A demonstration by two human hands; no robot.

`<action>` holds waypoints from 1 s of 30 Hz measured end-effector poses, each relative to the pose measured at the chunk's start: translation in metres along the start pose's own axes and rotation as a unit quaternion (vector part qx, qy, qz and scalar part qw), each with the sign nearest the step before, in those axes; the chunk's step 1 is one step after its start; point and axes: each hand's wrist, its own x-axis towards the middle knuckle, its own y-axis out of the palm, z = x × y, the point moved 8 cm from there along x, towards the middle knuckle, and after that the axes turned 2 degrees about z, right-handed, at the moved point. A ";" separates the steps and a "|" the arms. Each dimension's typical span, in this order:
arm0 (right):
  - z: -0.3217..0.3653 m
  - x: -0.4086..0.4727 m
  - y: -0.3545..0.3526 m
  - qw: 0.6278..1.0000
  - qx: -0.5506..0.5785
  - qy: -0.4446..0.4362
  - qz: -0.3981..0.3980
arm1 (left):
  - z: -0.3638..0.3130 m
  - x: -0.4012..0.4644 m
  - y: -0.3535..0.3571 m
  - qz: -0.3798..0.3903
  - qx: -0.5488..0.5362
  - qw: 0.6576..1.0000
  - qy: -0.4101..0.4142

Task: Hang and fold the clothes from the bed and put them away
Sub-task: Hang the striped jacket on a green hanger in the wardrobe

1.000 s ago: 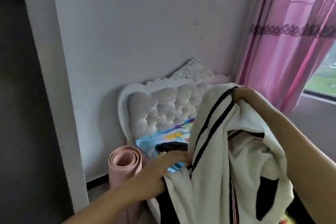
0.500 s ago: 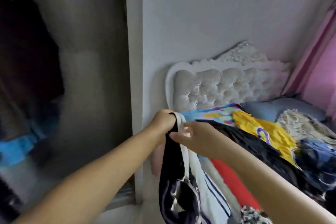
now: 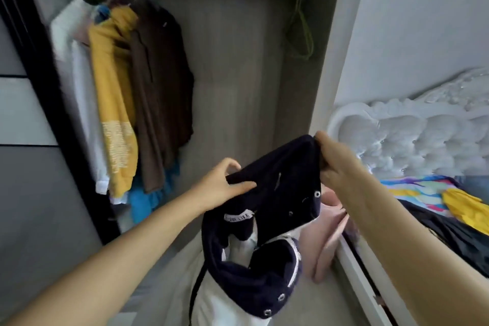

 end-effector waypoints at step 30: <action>0.081 0.229 0.135 0.861 -0.448 -0.239 -0.023 | 0.029 0.268 -0.166 -0.180 -0.385 0.898 -0.111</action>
